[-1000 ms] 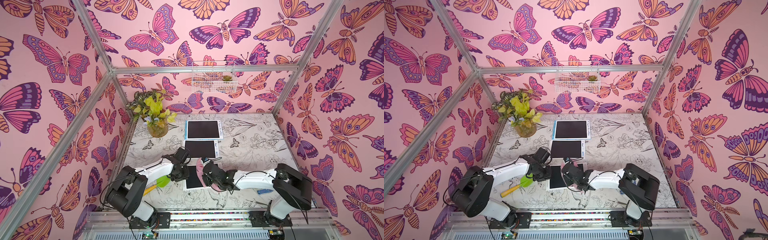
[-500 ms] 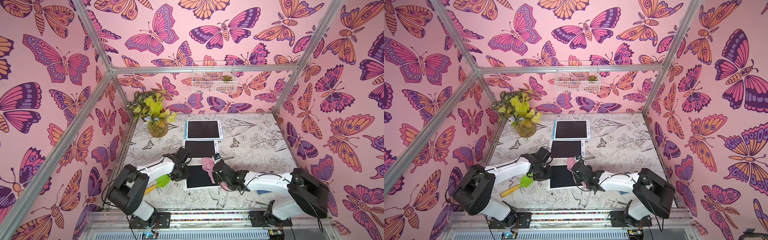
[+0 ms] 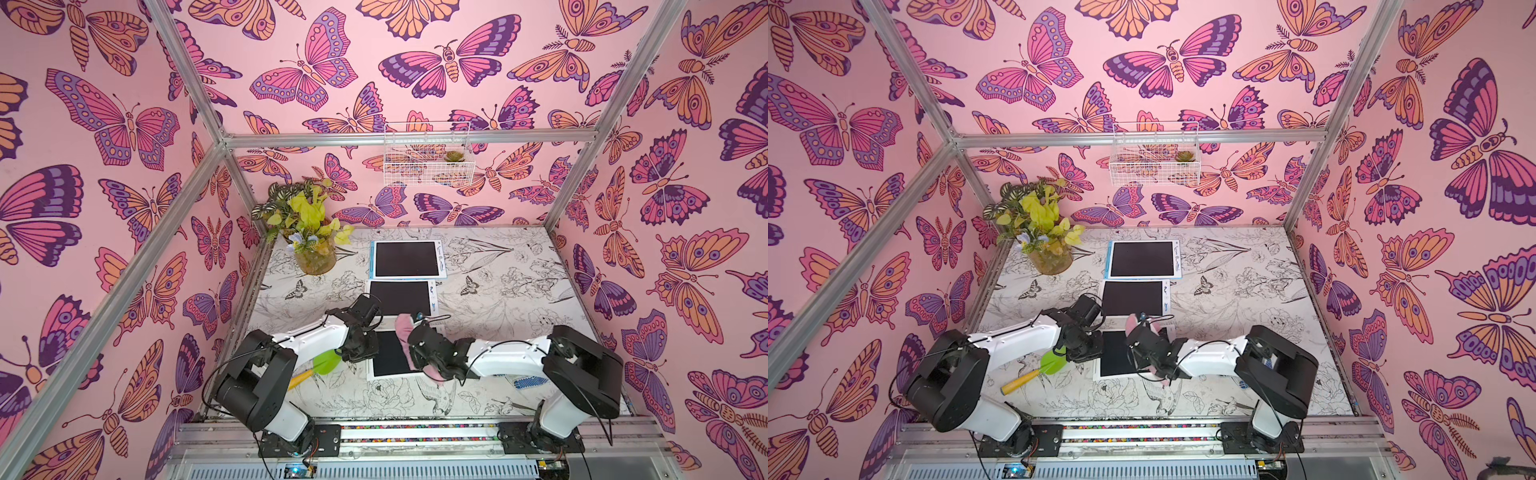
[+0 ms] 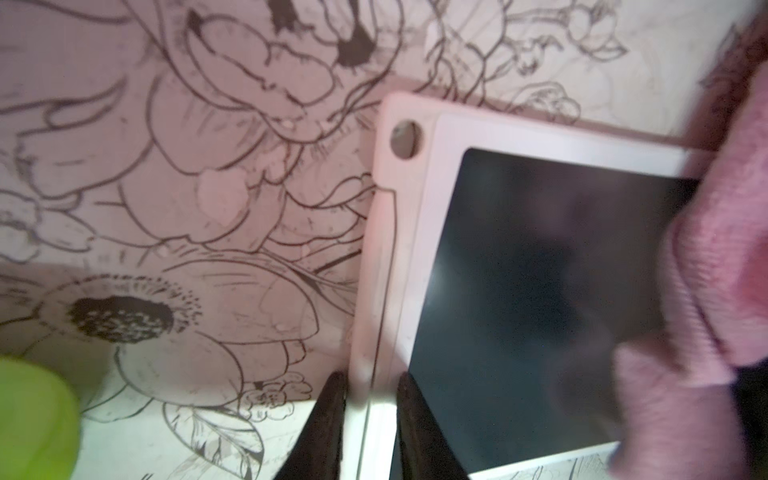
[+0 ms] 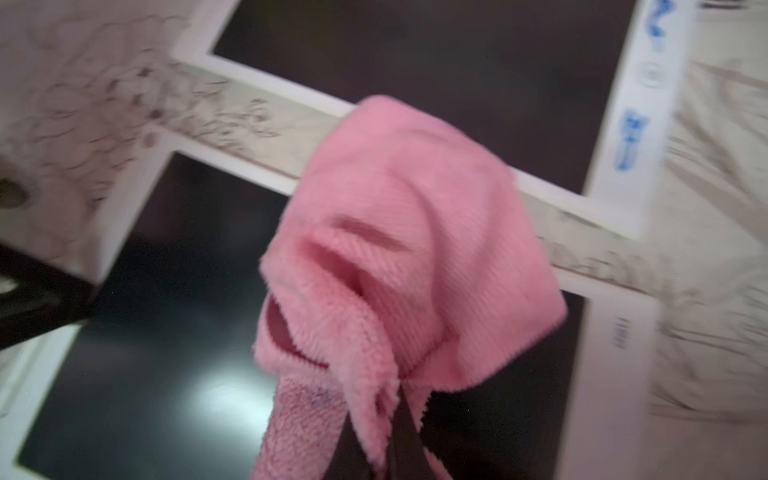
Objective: Wipe the drawing tablet
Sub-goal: Wipe the dirt from the drawing tablet.
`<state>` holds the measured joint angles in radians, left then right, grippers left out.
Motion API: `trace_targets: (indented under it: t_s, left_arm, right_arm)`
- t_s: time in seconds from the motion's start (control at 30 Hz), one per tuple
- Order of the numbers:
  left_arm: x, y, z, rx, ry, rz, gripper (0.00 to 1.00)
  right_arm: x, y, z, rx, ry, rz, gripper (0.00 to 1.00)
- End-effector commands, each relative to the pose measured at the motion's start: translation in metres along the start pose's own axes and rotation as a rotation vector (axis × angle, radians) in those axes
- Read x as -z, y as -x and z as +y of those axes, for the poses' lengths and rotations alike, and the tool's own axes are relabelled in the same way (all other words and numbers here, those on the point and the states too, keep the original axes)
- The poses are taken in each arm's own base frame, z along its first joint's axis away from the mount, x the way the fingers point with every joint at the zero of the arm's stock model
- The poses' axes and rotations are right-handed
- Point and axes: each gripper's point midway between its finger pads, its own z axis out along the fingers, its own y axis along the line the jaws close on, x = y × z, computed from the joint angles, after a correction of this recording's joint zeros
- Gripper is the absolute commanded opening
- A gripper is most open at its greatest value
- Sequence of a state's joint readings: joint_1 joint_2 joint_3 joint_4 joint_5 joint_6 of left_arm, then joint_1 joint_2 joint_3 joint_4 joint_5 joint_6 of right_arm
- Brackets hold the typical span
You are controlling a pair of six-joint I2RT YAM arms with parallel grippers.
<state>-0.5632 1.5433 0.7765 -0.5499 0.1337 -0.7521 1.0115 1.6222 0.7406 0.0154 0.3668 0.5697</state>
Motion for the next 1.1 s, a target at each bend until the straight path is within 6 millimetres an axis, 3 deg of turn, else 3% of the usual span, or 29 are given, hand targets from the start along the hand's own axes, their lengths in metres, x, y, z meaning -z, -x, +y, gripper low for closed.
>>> trace_targets:
  t_s: [0.0,0.1,0.27,0.33,0.53,0.63,0.73,0.87,0.93,1.0,1.07]
  left_arm:
    - [-0.033,-0.045,0.057,0.028,0.205,0.148,0.25]
    - [-0.033,-0.044,0.056,0.026,0.202,0.148,0.25]
    - [-0.033,-0.045,0.055,0.029,0.197,0.151,0.25]
    - [-0.033,-0.045,0.055,0.035,0.195,0.151,0.25]
    - [-0.032,-0.043,0.053,0.04,0.19,0.145,0.24]
    - [-0.032,-0.043,0.052,0.037,0.189,0.141,0.24]
    - [-0.032,-0.041,0.05,0.04,0.18,0.139,0.25]
    - [-0.032,-0.041,0.049,0.04,0.174,0.135,0.24]
    - [-0.033,-0.04,0.048,0.041,0.173,0.137,0.25]
    - [-0.033,-0.04,0.048,0.041,0.17,0.137,0.24]
    - [-0.033,-0.041,0.048,0.041,0.171,0.138,0.24]
  right_arm:
    - [0.011,-0.019,-0.063,-0.06,-0.187,0.062,0.0]
    - [0.016,-0.028,-0.072,-0.036,-0.197,0.081,0.0]
    - [0.026,-0.023,-0.016,0.105,-0.047,0.041,0.0]
    - [0.031,-0.026,-0.01,0.112,-0.05,0.056,0.0]
    - [0.051,-0.05,-0.089,-0.083,-0.277,0.149,0.0]
    - [0.06,-0.052,-0.102,-0.106,-0.291,0.187,0.0]
    - [0.06,-0.048,-0.085,-0.051,-0.221,0.199,0.0]
    - [0.053,-0.037,-0.024,0.093,-0.08,0.145,0.0]
    - [0.045,-0.04,-0.009,0.113,-0.062,0.171,0.0]
    - [0.037,-0.045,-0.015,0.097,-0.114,0.195,0.0]
    - [0.034,-0.048,-0.04,0.051,-0.177,0.213,0.0]
